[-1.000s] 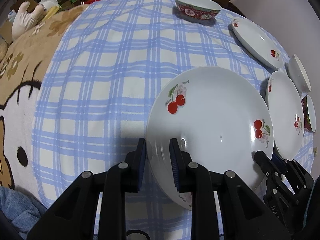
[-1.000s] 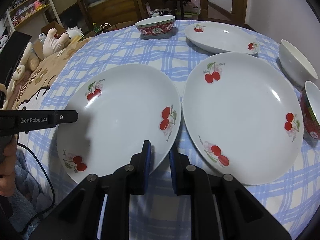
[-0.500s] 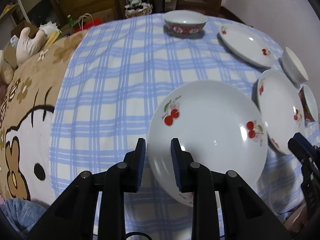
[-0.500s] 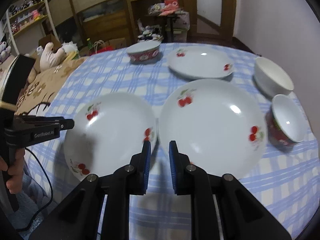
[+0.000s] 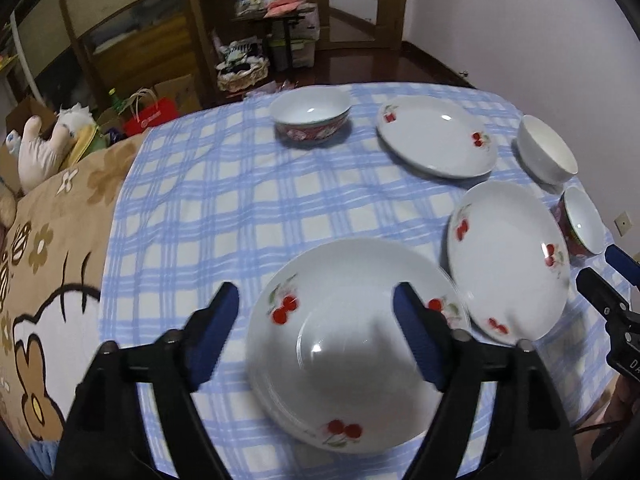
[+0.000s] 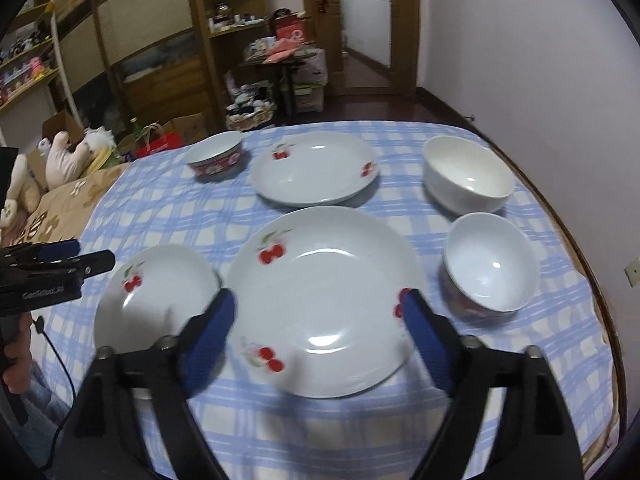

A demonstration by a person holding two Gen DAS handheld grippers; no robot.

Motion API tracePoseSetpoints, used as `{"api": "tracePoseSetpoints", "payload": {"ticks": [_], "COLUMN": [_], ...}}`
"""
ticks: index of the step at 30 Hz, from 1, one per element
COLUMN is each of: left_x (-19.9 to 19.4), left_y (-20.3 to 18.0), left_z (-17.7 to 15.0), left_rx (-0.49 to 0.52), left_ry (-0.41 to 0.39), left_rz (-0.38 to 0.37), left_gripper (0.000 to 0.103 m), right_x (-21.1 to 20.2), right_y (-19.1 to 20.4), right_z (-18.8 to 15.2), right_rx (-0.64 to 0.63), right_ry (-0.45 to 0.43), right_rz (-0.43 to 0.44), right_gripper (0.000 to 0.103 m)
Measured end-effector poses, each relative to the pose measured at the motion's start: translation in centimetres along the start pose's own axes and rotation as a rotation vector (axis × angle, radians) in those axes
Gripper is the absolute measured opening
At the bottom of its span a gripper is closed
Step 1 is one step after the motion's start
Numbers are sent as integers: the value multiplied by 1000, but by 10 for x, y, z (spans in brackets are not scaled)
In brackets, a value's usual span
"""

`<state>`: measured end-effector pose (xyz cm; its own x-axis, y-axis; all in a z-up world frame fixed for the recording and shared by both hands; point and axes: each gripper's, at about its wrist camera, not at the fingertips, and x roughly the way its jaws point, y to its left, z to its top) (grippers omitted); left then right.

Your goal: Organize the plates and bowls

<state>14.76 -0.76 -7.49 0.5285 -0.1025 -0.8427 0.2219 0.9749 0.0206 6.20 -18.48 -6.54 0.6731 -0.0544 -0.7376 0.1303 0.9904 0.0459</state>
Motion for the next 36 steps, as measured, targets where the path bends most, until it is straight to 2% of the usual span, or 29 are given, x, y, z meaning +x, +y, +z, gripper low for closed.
{"api": "tracePoseSetpoints", "payload": {"ticks": [2,7,12,22,36], "left_x": [-1,1,13,43,73], "left_y": [-8,-35,-57,-82,-103], "left_z": [4,12,19,40,40], "left_rx": [12,101,168,176,184], "left_ry": [-7,-19,4,17,14], "left_rz": [0,-25,-75,-138,-251], "left_gripper": [92,93,93,93,92], "right_x": [1,11,19,37,64], "right_y": [-6,-18,-34,-57,-77], "right_z": [4,8,6,-1,-19], "right_rx": [-5,-41,1,81,161], "right_ry": [5,31,51,75,157], "right_rz": [-15,-77,-68,-53,-4], "right_gripper": [96,99,99,99,98]}}
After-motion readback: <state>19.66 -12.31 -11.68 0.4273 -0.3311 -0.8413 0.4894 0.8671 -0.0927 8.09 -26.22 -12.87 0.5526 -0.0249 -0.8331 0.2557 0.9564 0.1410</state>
